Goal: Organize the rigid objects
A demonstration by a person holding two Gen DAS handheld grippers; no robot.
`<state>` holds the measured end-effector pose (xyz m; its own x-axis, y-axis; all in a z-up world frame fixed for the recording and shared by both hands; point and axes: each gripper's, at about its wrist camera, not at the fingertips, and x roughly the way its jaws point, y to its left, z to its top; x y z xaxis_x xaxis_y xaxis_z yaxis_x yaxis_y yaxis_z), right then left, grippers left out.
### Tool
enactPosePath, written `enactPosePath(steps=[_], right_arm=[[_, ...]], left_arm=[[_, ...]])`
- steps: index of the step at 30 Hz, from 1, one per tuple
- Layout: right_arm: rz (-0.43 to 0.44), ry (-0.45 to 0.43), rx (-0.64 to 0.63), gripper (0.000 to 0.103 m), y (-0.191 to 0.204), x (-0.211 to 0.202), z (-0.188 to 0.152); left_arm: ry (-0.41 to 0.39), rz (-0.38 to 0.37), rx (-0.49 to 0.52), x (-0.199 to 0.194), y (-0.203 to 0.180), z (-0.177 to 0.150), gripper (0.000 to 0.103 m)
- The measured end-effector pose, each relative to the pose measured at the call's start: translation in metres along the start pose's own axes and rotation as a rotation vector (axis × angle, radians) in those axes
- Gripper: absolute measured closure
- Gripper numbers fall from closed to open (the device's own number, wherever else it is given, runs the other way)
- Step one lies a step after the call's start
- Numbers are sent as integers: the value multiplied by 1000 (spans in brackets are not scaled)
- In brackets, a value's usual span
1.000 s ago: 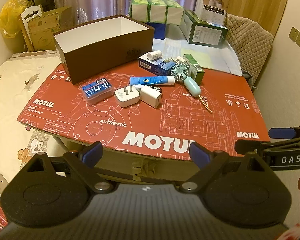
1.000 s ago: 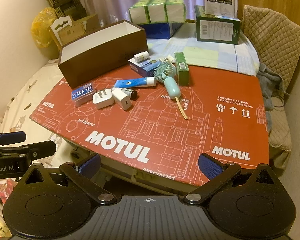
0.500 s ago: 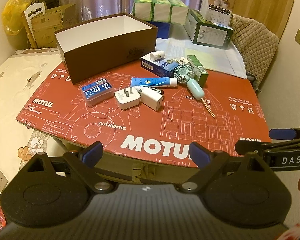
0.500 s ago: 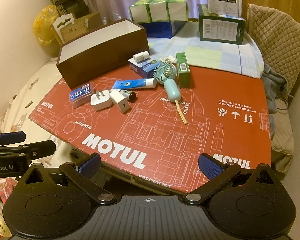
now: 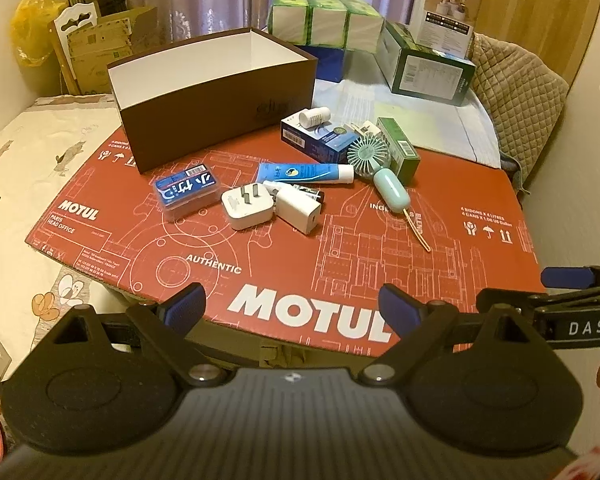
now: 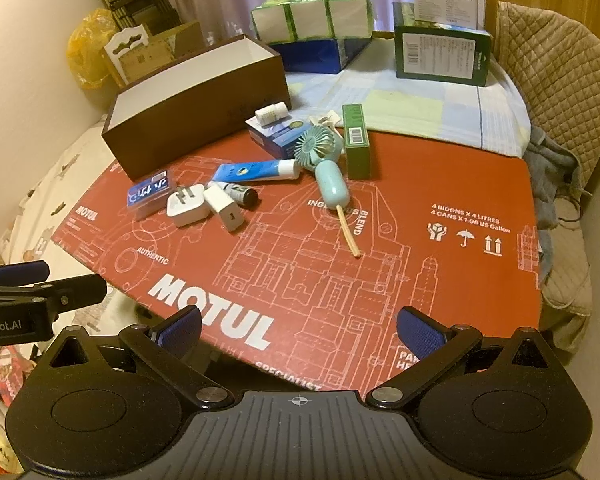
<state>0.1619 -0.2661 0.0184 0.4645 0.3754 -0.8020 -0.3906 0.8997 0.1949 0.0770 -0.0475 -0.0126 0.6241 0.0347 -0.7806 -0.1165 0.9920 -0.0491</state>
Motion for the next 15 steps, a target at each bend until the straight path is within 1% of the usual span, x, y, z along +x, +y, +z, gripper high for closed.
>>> enactPosePath(steps=[7, 15], right_arm=[[15, -6, -2, 2, -18, 2, 7], [41, -8, -10, 2, -36, 7, 13]], left_arm=[[-11, 25, -15, 7, -11, 5, 11], [-28, 64, -50, 11, -12, 8, 11]])
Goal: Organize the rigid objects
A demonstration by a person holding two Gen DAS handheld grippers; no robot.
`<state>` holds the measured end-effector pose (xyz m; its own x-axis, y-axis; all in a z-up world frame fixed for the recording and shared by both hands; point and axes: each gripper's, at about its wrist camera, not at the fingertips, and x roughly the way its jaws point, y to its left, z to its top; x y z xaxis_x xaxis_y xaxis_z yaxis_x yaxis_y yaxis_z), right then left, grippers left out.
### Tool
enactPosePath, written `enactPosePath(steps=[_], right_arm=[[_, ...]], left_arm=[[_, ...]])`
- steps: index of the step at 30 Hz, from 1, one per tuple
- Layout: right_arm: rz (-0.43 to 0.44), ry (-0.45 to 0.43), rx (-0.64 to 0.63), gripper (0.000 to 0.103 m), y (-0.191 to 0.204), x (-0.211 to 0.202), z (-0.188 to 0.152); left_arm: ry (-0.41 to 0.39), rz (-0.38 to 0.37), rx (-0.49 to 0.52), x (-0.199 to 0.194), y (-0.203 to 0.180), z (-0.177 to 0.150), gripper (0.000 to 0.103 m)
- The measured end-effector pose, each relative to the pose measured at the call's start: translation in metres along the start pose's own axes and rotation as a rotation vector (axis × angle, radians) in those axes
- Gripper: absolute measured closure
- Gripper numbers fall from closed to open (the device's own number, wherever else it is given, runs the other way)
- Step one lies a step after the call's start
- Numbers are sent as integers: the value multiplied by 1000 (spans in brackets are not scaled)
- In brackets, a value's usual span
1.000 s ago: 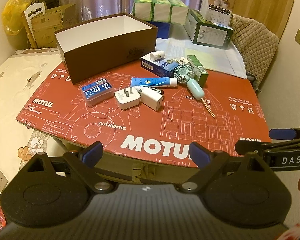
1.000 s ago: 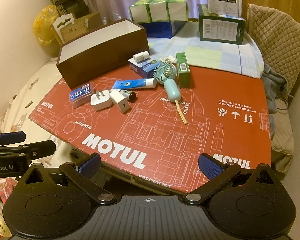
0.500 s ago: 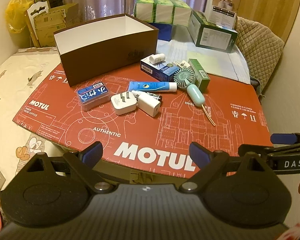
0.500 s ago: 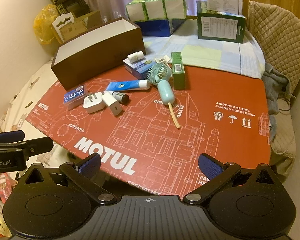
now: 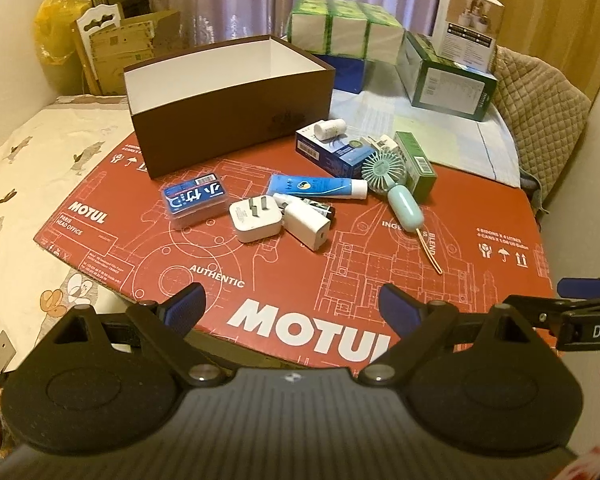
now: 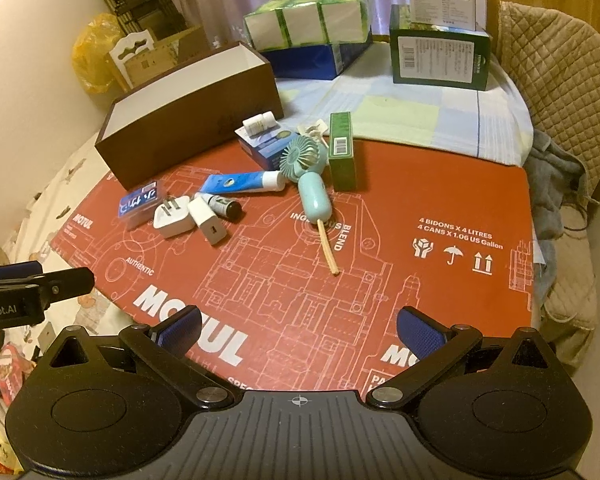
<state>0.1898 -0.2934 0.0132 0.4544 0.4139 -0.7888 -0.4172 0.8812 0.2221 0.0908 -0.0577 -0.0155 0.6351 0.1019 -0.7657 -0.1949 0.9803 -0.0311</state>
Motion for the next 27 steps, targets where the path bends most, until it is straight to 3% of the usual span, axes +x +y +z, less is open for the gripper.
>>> enactPosePath(steps=[16, 27], right_arm=[[69, -9, 43, 2, -12, 17, 8], [4, -83, 107, 2, -5, 31, 33]], left_arm=[[-43, 46, 22, 13, 31, 5, 13], [-34, 0, 152, 71, 70, 44, 16]])
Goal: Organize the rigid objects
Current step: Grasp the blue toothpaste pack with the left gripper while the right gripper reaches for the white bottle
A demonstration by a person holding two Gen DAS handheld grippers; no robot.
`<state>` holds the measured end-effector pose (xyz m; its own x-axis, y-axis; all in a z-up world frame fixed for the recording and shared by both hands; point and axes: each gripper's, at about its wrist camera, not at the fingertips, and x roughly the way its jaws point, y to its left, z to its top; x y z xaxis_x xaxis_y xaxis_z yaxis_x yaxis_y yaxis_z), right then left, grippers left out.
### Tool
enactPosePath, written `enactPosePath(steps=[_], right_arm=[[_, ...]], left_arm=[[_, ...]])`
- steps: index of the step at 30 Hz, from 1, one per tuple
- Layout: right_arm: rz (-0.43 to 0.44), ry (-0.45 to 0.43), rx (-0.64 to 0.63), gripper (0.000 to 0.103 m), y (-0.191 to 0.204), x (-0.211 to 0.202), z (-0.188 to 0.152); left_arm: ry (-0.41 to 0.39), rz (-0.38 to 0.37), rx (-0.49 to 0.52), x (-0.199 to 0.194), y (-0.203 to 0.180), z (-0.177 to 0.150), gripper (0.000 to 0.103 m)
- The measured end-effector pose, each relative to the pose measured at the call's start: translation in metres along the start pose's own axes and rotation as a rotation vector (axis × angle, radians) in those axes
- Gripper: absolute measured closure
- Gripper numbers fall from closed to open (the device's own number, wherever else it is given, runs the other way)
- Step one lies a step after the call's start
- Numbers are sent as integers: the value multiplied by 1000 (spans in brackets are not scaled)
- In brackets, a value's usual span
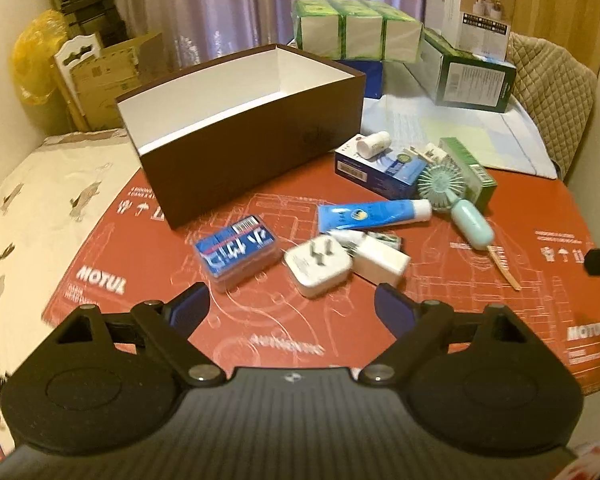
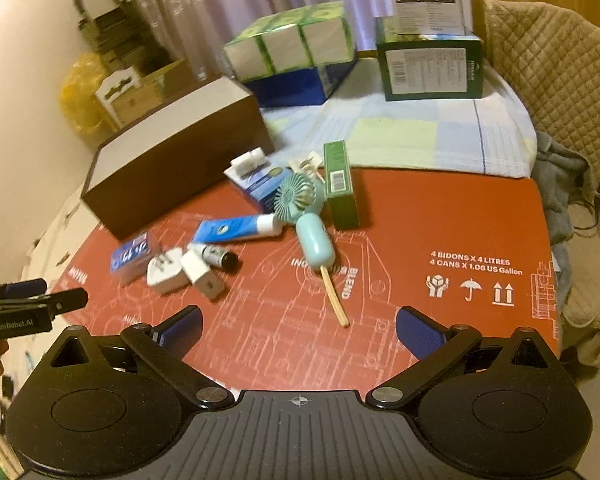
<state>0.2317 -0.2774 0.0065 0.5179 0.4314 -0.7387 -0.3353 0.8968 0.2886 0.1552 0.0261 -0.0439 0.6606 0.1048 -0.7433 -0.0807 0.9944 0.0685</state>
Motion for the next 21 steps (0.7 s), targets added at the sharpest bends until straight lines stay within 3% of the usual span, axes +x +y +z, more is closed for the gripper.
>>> enactPosePath(steps=[11, 21], right_arm=[[-31, 24, 23, 4, 42, 72, 31], [-100, 48, 81, 6, 71, 115, 43]], left_arm=[[58, -38, 130, 78, 54, 15, 22], [64, -129, 324, 131, 71, 25, 22]])
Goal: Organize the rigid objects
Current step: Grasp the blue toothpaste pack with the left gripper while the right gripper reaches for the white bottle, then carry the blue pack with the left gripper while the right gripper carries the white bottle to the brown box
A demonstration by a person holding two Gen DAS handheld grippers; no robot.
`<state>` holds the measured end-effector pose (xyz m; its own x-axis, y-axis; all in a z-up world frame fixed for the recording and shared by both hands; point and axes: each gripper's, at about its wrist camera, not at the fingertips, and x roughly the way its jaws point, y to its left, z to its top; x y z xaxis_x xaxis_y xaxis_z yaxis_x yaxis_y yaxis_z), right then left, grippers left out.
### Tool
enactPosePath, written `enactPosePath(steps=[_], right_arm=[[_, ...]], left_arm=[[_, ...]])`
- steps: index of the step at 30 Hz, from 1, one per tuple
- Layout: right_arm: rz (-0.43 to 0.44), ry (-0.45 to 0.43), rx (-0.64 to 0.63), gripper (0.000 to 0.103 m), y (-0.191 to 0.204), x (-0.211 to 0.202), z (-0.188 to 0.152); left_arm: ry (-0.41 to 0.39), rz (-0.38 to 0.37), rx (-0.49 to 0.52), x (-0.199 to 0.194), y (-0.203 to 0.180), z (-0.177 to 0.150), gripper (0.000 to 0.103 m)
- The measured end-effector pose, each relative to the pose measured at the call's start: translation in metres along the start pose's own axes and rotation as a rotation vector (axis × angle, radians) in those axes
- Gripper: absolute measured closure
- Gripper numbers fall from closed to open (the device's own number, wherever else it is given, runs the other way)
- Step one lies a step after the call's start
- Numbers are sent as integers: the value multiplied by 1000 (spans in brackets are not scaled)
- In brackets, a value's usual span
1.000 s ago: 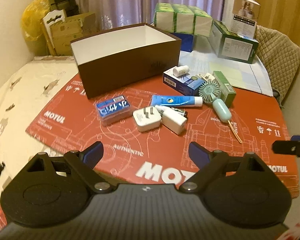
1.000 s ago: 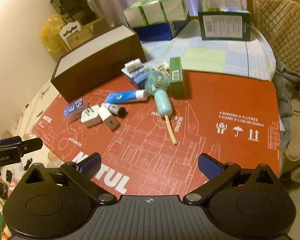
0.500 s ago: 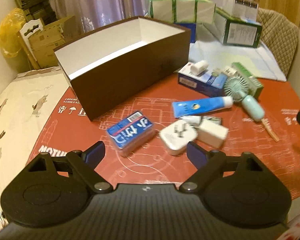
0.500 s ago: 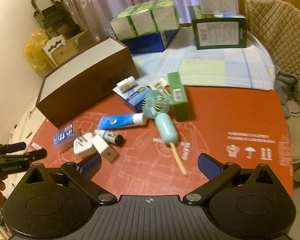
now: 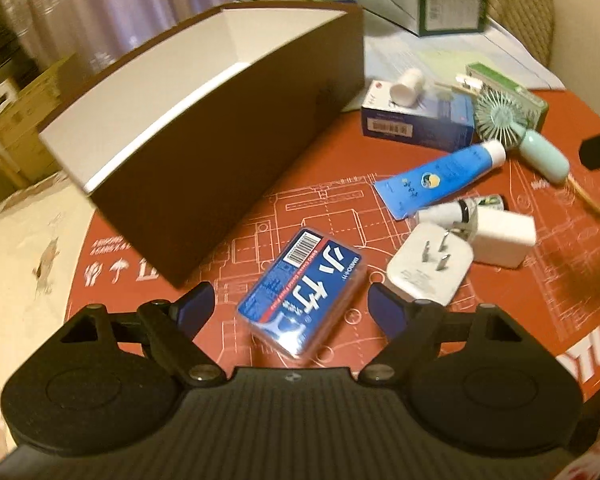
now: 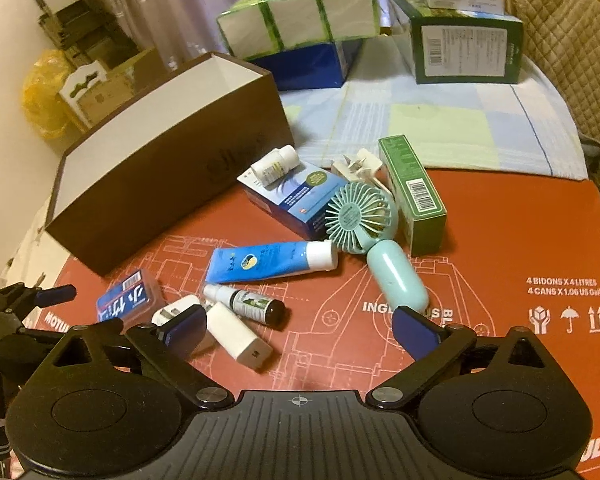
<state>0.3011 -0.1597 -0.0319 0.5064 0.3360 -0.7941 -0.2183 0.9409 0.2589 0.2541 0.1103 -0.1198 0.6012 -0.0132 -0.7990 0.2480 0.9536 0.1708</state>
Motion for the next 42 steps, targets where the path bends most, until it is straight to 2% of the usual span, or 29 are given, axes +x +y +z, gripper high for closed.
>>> enactPosePath(steps=[6, 10, 11, 12, 15, 20, 23, 27, 33, 37, 42], right_arm=[[-54, 9, 66, 6, 5, 11, -4], [-80, 21, 91, 6, 6, 14, -5], [-82, 22, 94, 6, 5, 15, -5], [-84, 23, 95, 6, 5, 15, -4], [-87, 27, 90, 6, 5, 19, -1], [-70, 41, 74, 6, 4, 24, 6], [-60, 44, 43, 6, 4, 25, 11], [-45, 43, 13, 6, 0, 24, 16], [-9, 43, -22, 6, -9, 25, 21], [30, 32, -97, 7, -10, 28, 29], [85, 26, -246, 24, -10, 43, 45]], left_arm=[[14, -33, 74, 23, 5, 2, 22], [30, -58, 48, 32, 7, 4, 25], [31, -65, 37, 34, 7, 4, 30], [39, -71, 21, 35, 7, 5, 37], [54, -57, -49, 36, 9, 5, 46], [112, -35, -229, 31, 18, 4, 49], [120, -36, -259, 30, 18, 6, 48], [111, -6, -243, 37, 13, 14, 43], [122, 39, -272, 41, 10, 16, 47], [118, 82, -318, 32, 12, 13, 48], [120, 158, -408, 20, 19, 9, 48]])
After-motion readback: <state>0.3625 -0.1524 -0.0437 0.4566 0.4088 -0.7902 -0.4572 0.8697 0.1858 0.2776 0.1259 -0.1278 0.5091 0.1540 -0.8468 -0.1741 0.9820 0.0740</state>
